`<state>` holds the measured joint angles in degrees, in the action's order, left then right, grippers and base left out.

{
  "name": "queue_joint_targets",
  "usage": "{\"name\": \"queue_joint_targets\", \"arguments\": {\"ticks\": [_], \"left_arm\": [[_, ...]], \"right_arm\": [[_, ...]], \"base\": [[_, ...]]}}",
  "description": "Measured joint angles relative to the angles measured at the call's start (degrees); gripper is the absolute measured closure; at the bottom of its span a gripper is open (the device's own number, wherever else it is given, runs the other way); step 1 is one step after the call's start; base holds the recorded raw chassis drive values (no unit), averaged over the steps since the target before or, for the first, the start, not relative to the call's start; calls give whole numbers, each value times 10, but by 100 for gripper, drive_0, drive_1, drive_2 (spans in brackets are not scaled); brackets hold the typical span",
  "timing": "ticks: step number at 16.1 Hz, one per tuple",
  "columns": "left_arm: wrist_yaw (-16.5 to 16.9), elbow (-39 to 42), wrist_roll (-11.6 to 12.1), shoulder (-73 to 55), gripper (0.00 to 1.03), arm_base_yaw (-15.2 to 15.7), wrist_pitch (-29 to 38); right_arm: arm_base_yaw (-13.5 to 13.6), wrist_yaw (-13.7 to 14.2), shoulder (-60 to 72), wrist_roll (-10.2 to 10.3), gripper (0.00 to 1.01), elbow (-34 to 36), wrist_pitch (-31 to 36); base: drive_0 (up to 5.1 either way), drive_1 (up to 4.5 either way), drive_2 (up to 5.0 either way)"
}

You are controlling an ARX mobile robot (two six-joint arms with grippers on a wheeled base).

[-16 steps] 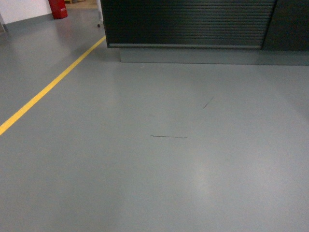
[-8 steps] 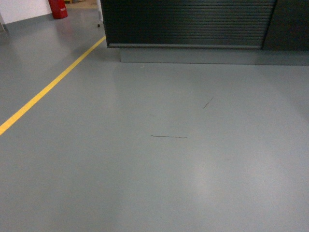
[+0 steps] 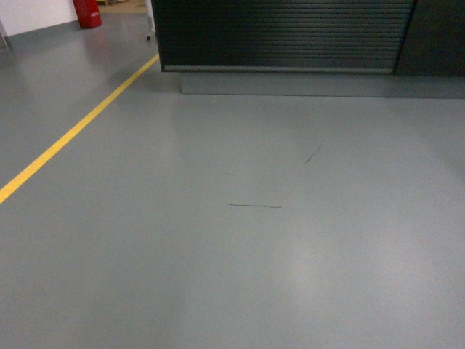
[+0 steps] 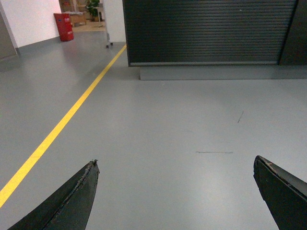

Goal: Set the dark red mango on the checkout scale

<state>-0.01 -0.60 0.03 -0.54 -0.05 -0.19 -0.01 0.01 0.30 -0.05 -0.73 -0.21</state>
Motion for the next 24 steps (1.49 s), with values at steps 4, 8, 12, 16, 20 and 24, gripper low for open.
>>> {"name": "queue_joint_targets", "arguments": {"ticks": [4,8,12,16,20,24], "left_arm": [[0,0,0,0,5,0,0],[0,0,0,0,5,0,0],[0,0,0,0,5,0,0],[0,0,0,0,5,0,1],[0,0,0,0,5,0,0],[1,0,0,0,5,0,2]], "right_arm": [[0,0,0,0,3,0,0],[0,0,0,0,3,0,0],[0,0,0,0,3,0,-1],[0,0,0,0,3,0,-1],[0,0,0,0,3,0,0],[0,0,0,0,3,0,1]], "base": [[3,261,-255],[6,439,-427],[10,443,-423],[4,437,-430],[10,443,-424],[3,436,-431]]}}
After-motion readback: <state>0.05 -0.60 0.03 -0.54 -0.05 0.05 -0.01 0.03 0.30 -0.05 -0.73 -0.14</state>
